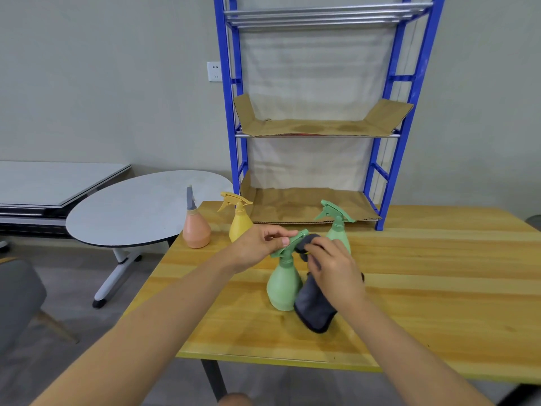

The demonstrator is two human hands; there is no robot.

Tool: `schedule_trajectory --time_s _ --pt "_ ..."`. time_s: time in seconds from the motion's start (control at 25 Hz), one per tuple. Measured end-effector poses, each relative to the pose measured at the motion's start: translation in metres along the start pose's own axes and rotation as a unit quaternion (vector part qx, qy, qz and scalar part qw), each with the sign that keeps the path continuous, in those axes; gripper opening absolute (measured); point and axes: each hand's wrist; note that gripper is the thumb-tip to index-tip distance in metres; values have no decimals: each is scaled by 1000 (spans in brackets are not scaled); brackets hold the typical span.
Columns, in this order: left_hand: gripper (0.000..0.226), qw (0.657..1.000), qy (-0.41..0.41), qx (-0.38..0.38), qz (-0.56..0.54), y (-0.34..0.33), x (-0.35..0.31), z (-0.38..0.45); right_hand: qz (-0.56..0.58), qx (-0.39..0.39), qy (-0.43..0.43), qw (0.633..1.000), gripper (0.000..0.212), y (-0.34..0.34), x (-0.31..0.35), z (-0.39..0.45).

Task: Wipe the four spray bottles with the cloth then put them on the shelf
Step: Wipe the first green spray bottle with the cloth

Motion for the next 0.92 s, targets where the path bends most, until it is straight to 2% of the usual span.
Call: schedule_trajectory --time_s 0.08,0.12,0.24,0.32,0.44,0.52,0.6,0.72,0.76,0.88,0.92 --pt "24 1000 0 -1 5 -1 -2 0 0 11 -70 998 20 0 -14 0" --pt "24 1000 -1 -1 5 -2 -2 0 13 5 -70 997 22 0 -12 0" --pt "24 1000 -12 3 -3 0 -2 -1 73 -26 0 997 27 7 12 3" --pt "24 1000 -10 5 -5 1 -1 0 65 -10 29 997 26 5 13 0" --pt "25 1000 -2 -3 2 -1 -1 0 40 29 -41 998 24 -4 -7 -8" --pt "25 1000 0 -4 7 -3 -1 1 46 26 -59 997 25 -3 -8 -8" --pt "25 1000 -8 -2 11 -3 0 1 59 -5 -8 998 25 5 7 -4" --pt "26 1000 -12 -1 9 -2 2 1 58 -3 51 997 24 9 18 -5" --pt "26 1000 -13 -2 10 -3 2 0 58 -5 37 998 25 7 13 -7" --pt "26 1000 -11 -10 12 -5 1 1 84 -36 -81 993 28 5 -3 -4" --pt "26 1000 -12 -11 13 -6 0 2 88 -50 -89 991 28 5 -1 -2"
Point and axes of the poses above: each hand's wrist, its own z-axis towards the middle knuckle, its own y-axis out of the back of the hand, x = y × z, and after that the axes turned 3 degrees about -y, right-handed
